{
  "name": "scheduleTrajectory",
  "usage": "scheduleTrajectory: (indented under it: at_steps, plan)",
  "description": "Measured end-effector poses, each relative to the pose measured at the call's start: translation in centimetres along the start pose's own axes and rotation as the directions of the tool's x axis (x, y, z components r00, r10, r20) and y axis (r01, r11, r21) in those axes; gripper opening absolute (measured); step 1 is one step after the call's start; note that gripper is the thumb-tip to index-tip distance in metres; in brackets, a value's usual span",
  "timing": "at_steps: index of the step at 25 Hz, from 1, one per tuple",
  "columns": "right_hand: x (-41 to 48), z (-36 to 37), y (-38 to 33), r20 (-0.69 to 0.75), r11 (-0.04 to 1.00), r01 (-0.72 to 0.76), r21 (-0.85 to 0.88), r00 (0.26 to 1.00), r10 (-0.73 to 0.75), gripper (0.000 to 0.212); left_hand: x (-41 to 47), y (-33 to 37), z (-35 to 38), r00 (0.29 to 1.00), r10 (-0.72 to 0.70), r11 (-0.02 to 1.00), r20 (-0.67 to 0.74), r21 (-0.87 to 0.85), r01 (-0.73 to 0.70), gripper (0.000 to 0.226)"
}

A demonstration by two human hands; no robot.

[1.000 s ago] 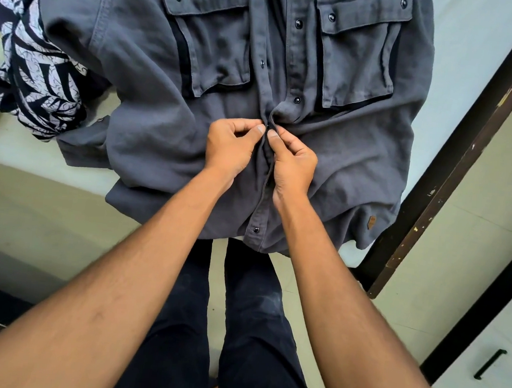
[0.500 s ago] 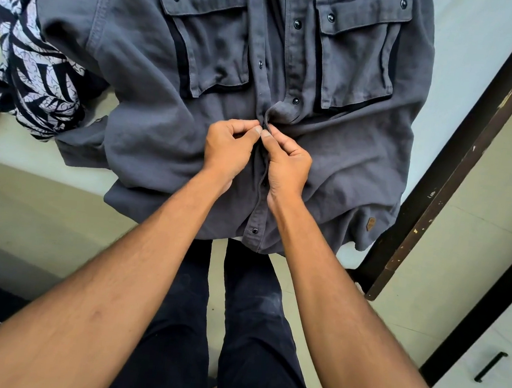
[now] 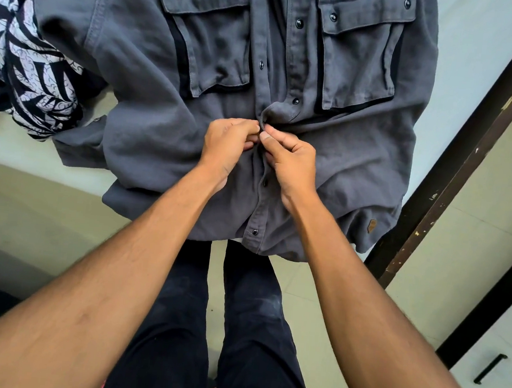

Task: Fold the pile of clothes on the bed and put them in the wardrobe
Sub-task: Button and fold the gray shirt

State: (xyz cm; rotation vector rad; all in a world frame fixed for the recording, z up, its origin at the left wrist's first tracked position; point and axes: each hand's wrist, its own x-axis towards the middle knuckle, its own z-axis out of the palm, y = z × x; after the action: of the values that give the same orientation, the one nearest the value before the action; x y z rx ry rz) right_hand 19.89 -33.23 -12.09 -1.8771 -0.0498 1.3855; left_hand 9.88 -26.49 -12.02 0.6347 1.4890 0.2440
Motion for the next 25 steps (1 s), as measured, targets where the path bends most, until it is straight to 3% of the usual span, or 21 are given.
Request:
scheduleTrajectory:
  at_steps: [2, 4, 7, 9, 11, 14, 15, 17, 19, 22, 25]
  plan:
    - [-0.5, -1.1, -1.0, 0.030, 0.995, -0.014, -0.095, 0.999, 0.017, 0.009, -0.3, 0.2, -0.2, 0.998, 0.054, 0.996, 0.010, 0.067, -0.055, 0.013]
    - [-1.1, -1.7, -2.6, -0.142, 0.940, 0.151, -0.305, 0.969, -0.201, 0.012, -0.2, 0.7, -0.4, 0.983, 0.173, 0.974, -0.058, 0.160, -0.162, 0.012]
    - [-1.9, -1.1, -6.4, -0.255, 0.756, 0.311, -0.575, 0.811, -0.527, 0.009, 0.4, 2.3, -0.7, 0.946, 0.295, 0.933, -0.132, 0.253, -0.255, 0.016]
    - [-0.9, -0.3, -8.2, -0.192, 0.646, 0.202, -0.736, 0.852, -0.486, 0.025, 0.7, 3.5, -0.3, 0.931, 0.337, 0.899, -0.140, 0.343, -0.274, 0.025]
    - [0.7, 0.4, -8.7, -0.183, 0.544, 0.023, -0.839, 0.929, -0.322, 0.043, 1.0, 4.4, 0.5, 0.912, 0.377, 0.857, -0.160, 0.433, -0.278, 0.022]
    - [2.2, 0.8, -8.3, -0.212, 0.503, -0.046, -0.863, 0.937, -0.277, 0.025, 1.8, 5.7, 1.1, 0.866, 0.446, 0.811, -0.226, 0.510, -0.285, 0.022]
    - [2.3, 0.7, -8.3, -0.211, 0.513, -0.039, -0.857, 0.936, -0.281, 0.015, 2.2, 6.1, 1.2, 0.854, 0.473, 0.784, -0.218, 0.547, -0.294, 0.024]
    - [2.2, 0.2, -8.1, -0.188, 0.564, 0.013, -0.825, 0.937, -0.296, 0.019, 2.9, 7.0, 1.3, 0.849, 0.498, 0.719, -0.173, 0.631, -0.293, 0.025]
    - [2.5, -0.9, -7.6, -0.201, 0.720, 0.050, -0.692, 0.945, -0.259, 0.017, 3.6, 7.6, 1.4, 0.869, 0.465, 0.728, -0.168, 0.632, -0.267, 0.022]
    - [2.7, -2.2, -6.3, -0.235, 0.943, 0.120, -0.312, 0.951, -0.199, 0.022, 4.3, 7.8, 1.2, 0.903, 0.402, 0.800, -0.149, 0.537, -0.268, 0.024]
    - [2.0, -1.5, -5.9, -0.274, 0.968, 0.233, 0.087, 0.940, -0.202, 0.021, 3.6, 7.8, 0.8, 0.910, 0.401, 0.823, -0.105, 0.478, -0.307, 0.018]
